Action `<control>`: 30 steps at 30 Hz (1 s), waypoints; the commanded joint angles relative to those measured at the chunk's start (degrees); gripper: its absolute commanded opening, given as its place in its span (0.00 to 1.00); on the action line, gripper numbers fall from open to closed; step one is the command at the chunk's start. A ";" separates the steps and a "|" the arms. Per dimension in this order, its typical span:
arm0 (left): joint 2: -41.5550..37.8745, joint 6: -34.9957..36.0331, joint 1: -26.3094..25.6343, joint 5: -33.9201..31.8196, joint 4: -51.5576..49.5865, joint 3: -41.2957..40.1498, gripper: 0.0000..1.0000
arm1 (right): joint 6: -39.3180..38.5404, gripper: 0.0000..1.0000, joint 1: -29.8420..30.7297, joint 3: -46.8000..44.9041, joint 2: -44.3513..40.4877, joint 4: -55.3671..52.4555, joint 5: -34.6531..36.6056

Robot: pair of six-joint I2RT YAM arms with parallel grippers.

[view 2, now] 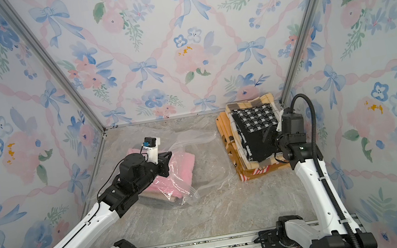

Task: Take the blanket out of the vacuum bag
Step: Place the blanket at the corner of the board.

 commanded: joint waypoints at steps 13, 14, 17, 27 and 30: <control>-1.47 0.09 0.21 -1.45 -1.04 -0.82 0.00 | -1.74 0.38 -1.41 -4.89 13.98 -8.93 5.16; -0.95 0.20 0.27 -1.33 -0.94 -0.66 0.00 | -1.85 0.38 -1.42 -4.51 13.55 -9.42 5.80; 0.59 0.51 0.28 -0.64 -0.85 0.48 0.00 | -2.30 0.38 -0.55 -1.34 11.58 -11.82 7.42; 2.73 1.20 0.29 -0.83 -0.10 2.07 0.00 | -4.32 0.42 4.89 22.04 17.94 -14.75 7.15; 4.06 1.72 0.33 -1.06 -0.23 2.99 0.00 | -6.39 0.42 4.33 29.01 26.75 -9.93 8.11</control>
